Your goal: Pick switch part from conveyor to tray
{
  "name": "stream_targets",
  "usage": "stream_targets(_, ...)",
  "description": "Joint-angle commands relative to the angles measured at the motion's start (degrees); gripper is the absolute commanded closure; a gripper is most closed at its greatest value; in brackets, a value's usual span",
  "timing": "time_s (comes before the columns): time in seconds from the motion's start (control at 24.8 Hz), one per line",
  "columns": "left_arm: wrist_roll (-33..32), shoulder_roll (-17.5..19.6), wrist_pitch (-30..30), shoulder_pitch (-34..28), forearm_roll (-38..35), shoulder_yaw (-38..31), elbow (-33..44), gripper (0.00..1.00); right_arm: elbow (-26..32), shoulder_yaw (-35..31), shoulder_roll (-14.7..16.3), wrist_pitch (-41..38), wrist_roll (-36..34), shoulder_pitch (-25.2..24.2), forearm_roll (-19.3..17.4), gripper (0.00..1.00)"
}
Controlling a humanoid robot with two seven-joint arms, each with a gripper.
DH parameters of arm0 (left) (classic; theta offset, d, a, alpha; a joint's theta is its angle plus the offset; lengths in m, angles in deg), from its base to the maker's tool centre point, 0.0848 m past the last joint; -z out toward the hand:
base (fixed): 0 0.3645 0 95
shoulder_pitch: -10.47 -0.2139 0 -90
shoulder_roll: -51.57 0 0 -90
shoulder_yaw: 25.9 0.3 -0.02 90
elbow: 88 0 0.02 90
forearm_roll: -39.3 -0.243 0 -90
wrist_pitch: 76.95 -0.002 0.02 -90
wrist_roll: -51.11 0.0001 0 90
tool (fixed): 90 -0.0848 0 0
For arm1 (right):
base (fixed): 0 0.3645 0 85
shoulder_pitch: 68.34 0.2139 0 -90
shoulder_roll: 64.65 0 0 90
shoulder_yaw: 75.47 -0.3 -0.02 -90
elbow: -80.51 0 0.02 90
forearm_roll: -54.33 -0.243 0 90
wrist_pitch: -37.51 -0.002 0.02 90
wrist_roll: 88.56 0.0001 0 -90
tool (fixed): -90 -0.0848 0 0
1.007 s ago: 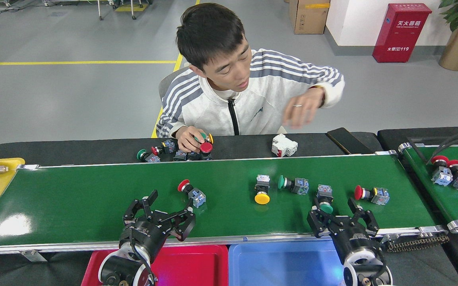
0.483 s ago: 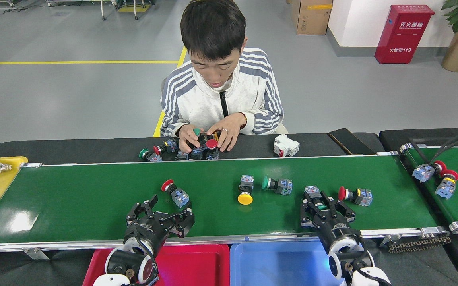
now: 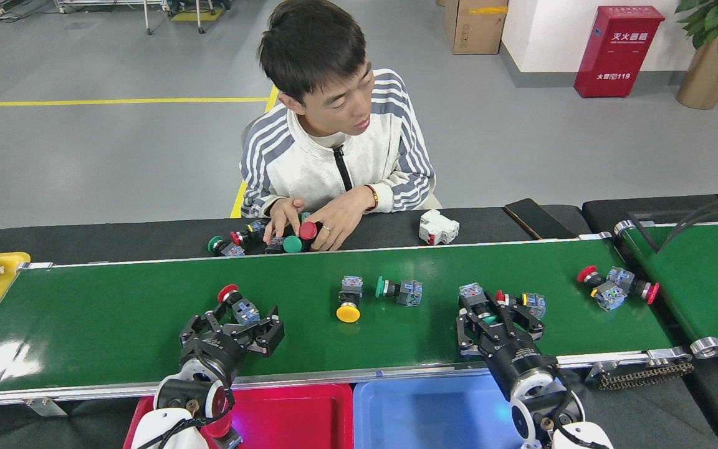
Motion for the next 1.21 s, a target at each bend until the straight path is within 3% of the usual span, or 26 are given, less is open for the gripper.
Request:
stream_targets(0.0,3.8,1.3,-3.0,1.0,-0.1,-0.2,-0.7,0.19,2.5,2.2,0.0,-1.1,-0.5,0.2,0.0,0.89)
stream_targets(0.04,4.3,1.7,-3.0,0.8,0.4,-0.2,-0.9,0.31,3.6,3.9,0.0,-1.1,-0.5,-0.2,0.0,0.89)
stream_targets(0.12,4.4,2.0,-2.1,0.1,2.0,-0.2,-1.0,0.73,5.1,8.0,0.1,-1.1,-0.5,-0.6,0.0,0.89)
stream_targets(0.16,4.8,2.0,-1.3,-0.5,3.6,-0.2,-1.0,0.85,5.3,10.1,0.2,-1.6,-0.5,-0.5,0.0,0.89)
stream_targets(0.32,7.9,2.2,0.3,-2.9,5.0,0.7,1.2,0.95,6.0,15.5,0.2,-7.9,-0.6,-1.0,0.2,0.87)
stream_targets(0.36,7.9,2.2,2.5,-3.7,5.0,0.7,3.1,0.96,6.0,16.7,0.2,-9.1,-0.6,-1.4,0.3,0.74)
stream_targets(0.4,7.9,2.2,5.1,-4.4,4.9,0.7,4.8,0.96,6.0,17.8,0.1,-9.6,-0.7,-1.5,0.3,0.43)
stream_targets(0.44,7.9,2.2,7.2,-5.1,4.9,0.7,6.2,0.97,6.0,18.6,-0.1,-9.7,-0.7,-1.4,0.4,0.05)
stream_targets(0.48,7.9,2.3,9.8,-6.1,5.0,0.9,7.9,0.97,6.1,19.2,-0.1,-9.8,-0.7,-1.4,0.4,0.0)
stream_targets(0.56,7.9,2.4,16.8,-8.5,4.9,0.9,12.5,0.96,6.1,19.6,-0.3,-9.8,-0.7,-1.3,0.3,0.0)
stream_targets(0.64,7.6,2.5,25.9,-11.1,4.6,1.0,17.0,0.94,6.1,19.5,-0.4,-9.8,-0.7,-1.3,0.3,0.0)
stream_targets(0.72,7.6,4.5,37.8,-16.1,4.7,0.8,22.8,0.83,6.1,19.4,-0.7,-9.8,-0.7,-1.3,0.2,0.0)
stream_targets(0.77,7.6,5.8,37.8,-18.9,4.9,0.4,25.1,0.71,6.2,19.3,-0.8,-9.8,-0.7,-1.3,0.1,0.0)
stream_targets(0.93,7.7,5.5,37.8,-22.8,4.9,-0.3,27.3,0.1,7.5,19.0,-0.8,-9.7,-0.8,-1.6,-0.2,0.0)
stream_targets(0.97,7.9,5.3,37.8,-23.2,4.9,-0.9,27.4,0.02,8.9,18.4,-0.6,-9.7,-0.9,-1.8,-0.4,0.0)
stream_targets(1.17,7.9,4.3,37.8,-25.2,5.6,-4.9,28.1,0.01,16.1,3.9,-0.9,-9.0,-2.1,-7.9,-0.7,0.02)
